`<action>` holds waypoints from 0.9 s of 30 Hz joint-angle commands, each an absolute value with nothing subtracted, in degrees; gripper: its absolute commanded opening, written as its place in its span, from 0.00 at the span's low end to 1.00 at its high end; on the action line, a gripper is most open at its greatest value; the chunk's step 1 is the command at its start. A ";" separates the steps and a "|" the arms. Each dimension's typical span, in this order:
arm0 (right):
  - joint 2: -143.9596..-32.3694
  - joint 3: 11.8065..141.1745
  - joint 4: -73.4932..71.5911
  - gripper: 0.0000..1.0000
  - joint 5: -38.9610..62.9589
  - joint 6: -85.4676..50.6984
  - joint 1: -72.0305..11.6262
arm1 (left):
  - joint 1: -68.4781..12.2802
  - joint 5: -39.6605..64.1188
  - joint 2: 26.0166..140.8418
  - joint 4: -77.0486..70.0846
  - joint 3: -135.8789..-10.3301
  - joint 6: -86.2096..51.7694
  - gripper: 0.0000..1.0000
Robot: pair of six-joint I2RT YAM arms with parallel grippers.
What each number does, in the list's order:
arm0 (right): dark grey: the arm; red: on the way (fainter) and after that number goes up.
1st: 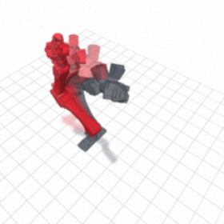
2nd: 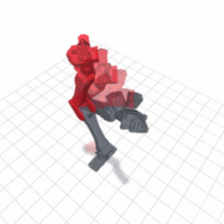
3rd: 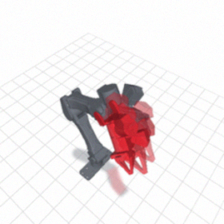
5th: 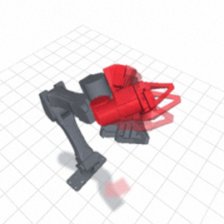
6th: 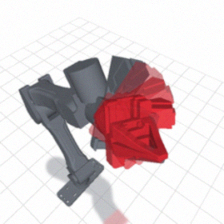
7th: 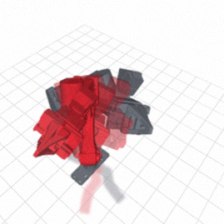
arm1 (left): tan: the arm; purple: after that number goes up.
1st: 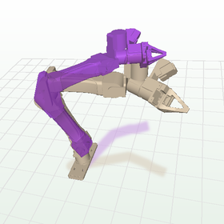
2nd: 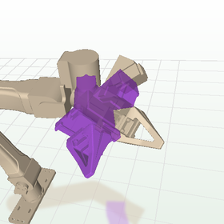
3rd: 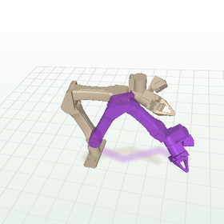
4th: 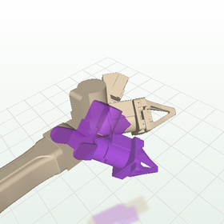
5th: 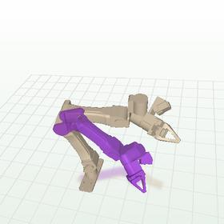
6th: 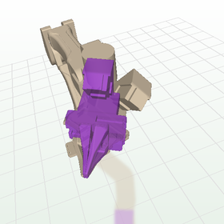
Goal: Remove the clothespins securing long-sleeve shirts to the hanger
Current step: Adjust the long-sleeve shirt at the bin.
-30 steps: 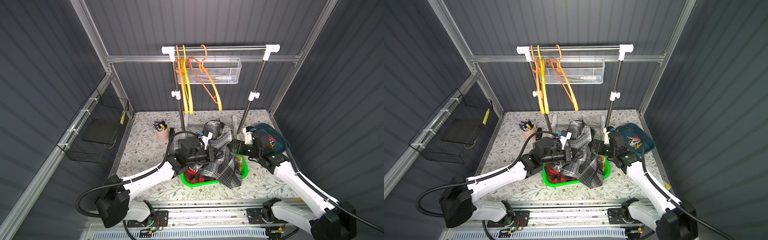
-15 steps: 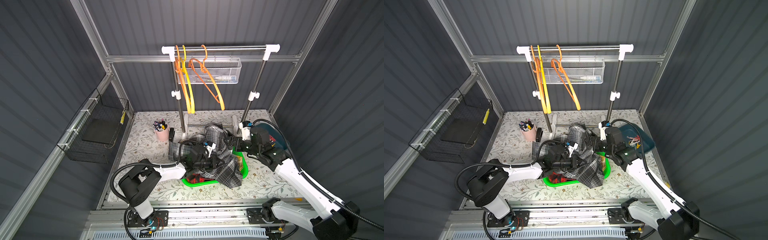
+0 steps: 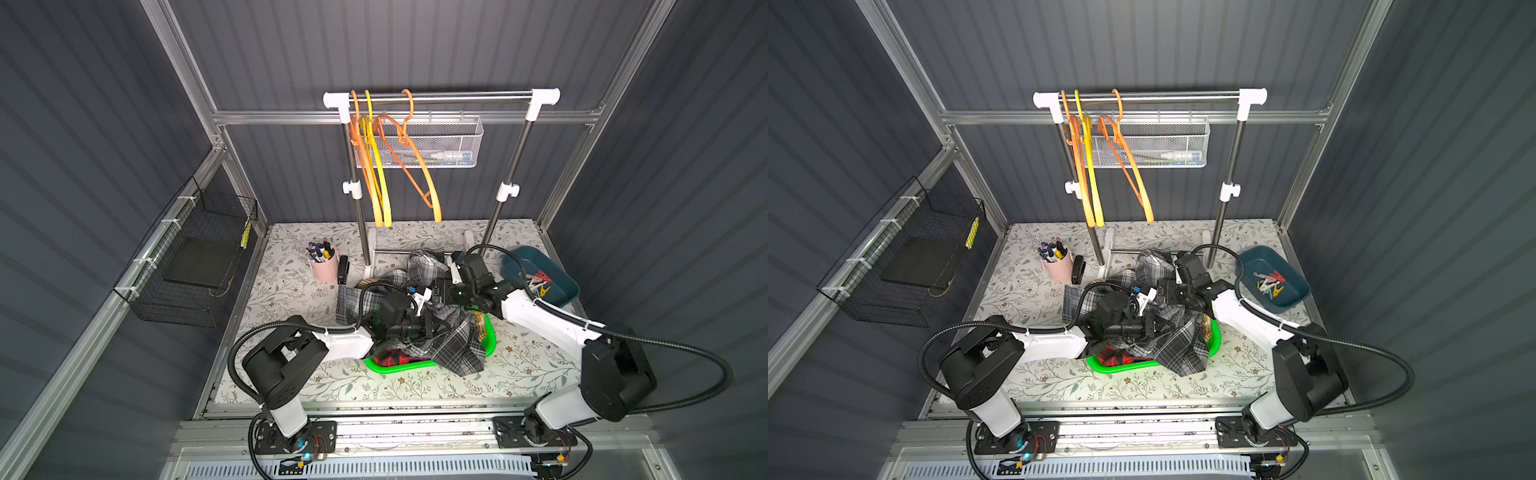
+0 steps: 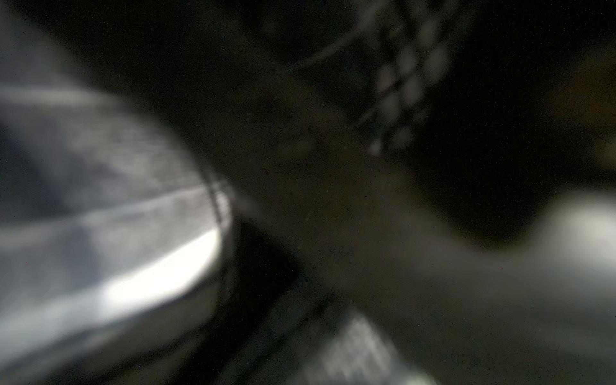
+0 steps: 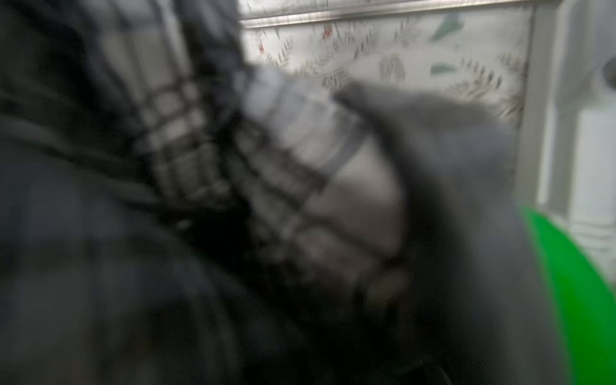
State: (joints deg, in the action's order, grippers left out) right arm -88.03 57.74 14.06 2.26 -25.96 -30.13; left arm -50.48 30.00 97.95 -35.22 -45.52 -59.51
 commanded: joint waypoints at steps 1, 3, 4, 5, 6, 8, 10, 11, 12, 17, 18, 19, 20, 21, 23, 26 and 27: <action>-92.69 55.71 14.69 0.97 0.40 -27.01 -31.09 | -50.67 31.73 96.32 -29.92 -47.73 -55.15 0.00; -94.24 54.91 14.12 0.97 0.01 -27.69 -31.19 | -50.49 31.82 95.14 -26.98 -49.15 -53.54 0.00; -94.90 54.51 13.82 0.98 -0.54 -27.86 -31.15 | -50.46 31.67 94.27 -24.52 -50.00 -52.26 0.00; -95.32 54.33 13.82 0.98 -1.12 -27.99 -31.11 | -50.32 31.37 93.40 -21.72 -51.08 -50.55 0.06; -95.74 54.31 13.90 0.98 -1.55 -28.08 -31.10 | -50.26 30.90 92.44 -19.06 -52.16 -49.08 0.17; -96.52 54.49 14.16 0.98 -2.24 -27.98 -31.09 | -49.92 28.84 89.92 -12.44 -54.52 -44.87 0.63; -97.28 54.91 14.41 0.99 -2.59 -27.92 -30.97 | -49.37 26.39 87.11 -6.93 -56.28 -41.52 0.85; -97.65 54.97 14.45 0.99 -2.60 -27.94 -30.98 | -48.80 24.87 85.53 -4.61 -56.99 -40.37 0.93; -97.90 55.10 14.36 0.99 -2.64 -27.92 -30.90 | -48.26 24.12 84.06 -3.47 -57.33 -39.60 0.96; -97.82 54.78 14.43 0.99 -3.17 -28.54 -30.06 | -44.35 19.47 76.66 1.57 -58.10 -36.73 1.00; -97.13 54.56 14.40 0.99 -3.33 -28.69 -29.93 | -43.52 19.34 75.47 2.28 -58.11 -36.37 1.00; -96.22 54.58 14.33 0.99 -3.30 -28.67 -29.64 | -42.50 17.00 74.24 3.29 -58.10 -35.88 1.00; -95.00 54.73 14.62 0.99 -3.09 -28.56 -29.37 | -41.47 15.76 73.12 4.70 -58.13 -35.29 1.00; -93.91 54.98 14.89 0.99 -3.10 -28.35 -29.15 | -40.66 14.21 72.35 6.05 -58.11 -34.83 1.00; -90.99 56.05 16.15 0.99 -3.60 -27.67 -28.84 | -38.95 11.56 70.97 8.00 -57.37 -34.19 1.00; -86.86 58.32 18.60 0.99 -4.55 -26.08 -28.66 | -36.39 11.22 70.39 6.69 -54.94 -35.12 1.00; -85.95 59.22 19.34 0.99 -4.81 -25.62 -28.60 | -35.90 11.14 70.76 5.76 -54.16 -35.78 1.00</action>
State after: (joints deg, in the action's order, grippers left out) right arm -88.73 56.73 14.28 -1.52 -27.51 -29.21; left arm -37.12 13.69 70.81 3.86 -56.31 -36.77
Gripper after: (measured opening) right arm 0.989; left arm 0.997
